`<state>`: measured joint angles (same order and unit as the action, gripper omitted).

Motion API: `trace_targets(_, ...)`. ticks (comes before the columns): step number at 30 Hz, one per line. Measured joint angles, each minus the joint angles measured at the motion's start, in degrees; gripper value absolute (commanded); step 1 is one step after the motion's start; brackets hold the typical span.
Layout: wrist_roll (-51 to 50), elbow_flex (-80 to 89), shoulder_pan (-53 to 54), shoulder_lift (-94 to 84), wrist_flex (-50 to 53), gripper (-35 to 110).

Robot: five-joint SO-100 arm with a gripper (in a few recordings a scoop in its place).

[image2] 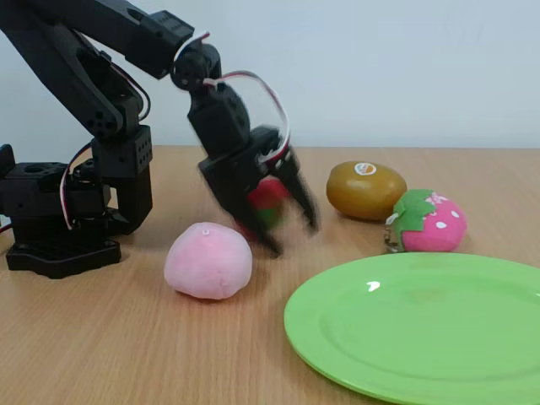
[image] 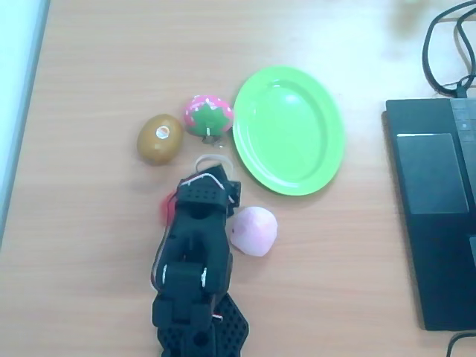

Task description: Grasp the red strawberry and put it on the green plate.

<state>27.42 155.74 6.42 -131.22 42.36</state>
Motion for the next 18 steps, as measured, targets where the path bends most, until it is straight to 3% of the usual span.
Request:
trace_targets(13,-1.6,0.2,1.8,-1.7,0.1,32)
trace_targets(18,-1.6,0.2,1.1,-1.8,0.1,27)
